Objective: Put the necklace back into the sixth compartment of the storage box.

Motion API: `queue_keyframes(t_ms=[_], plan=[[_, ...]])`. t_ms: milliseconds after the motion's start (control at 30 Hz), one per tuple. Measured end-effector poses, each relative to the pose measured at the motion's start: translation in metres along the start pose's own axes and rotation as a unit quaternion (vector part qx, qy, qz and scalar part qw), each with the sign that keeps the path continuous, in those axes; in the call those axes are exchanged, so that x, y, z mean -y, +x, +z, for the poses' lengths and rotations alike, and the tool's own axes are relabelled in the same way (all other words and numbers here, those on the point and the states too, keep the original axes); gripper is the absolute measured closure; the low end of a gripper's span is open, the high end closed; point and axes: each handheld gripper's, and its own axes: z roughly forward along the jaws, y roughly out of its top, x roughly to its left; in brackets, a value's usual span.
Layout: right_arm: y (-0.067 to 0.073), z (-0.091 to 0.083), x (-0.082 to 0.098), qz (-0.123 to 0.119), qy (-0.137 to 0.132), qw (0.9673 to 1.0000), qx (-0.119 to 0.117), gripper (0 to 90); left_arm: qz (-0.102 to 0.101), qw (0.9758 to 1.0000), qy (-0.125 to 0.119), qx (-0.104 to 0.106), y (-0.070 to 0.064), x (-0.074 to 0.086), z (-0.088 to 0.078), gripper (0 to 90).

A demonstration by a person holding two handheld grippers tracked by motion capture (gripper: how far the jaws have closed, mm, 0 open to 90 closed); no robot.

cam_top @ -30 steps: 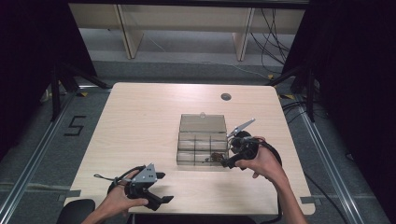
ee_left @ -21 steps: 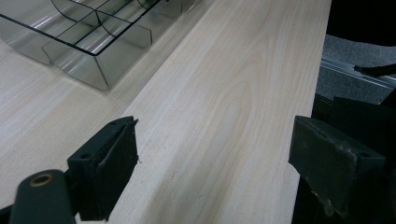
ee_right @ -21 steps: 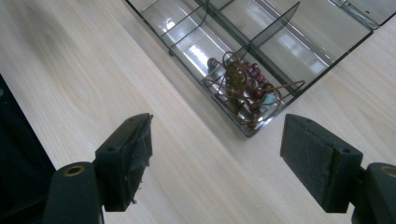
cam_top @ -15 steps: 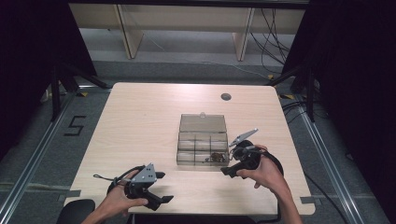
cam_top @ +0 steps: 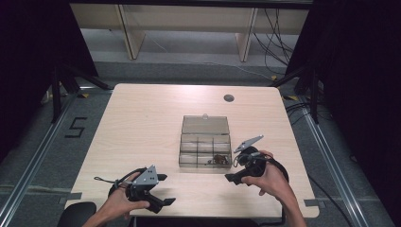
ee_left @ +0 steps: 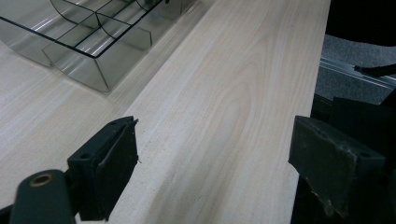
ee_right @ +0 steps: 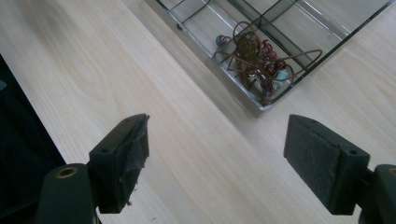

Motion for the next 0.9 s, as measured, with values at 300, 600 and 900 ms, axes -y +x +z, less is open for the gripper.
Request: queue_keyframes(t_ms=[300, 600, 900], plan=[[-0.002, -0.002, 0.009, 0.017, -0.019, 0.9996, 0.009, 23.1, 0.002, 1.0, -0.001, -0.004, 0.0, 0.0, -0.001, 15.0], [-0.002, 0.0, 0.019, 0.013, -0.023, 0.9997, -0.001, 22.2, -0.008, 1.0, -0.001, -0.006, -0.001, 0.0, 0.0, 15.0], [-0.001, 0.003, 0.024, -0.002, -0.045, 0.9989, -0.012, 19.4, -0.005, 1.0, 0.001, -0.007, -0.001, 0.0, 0.0, 15.0]])
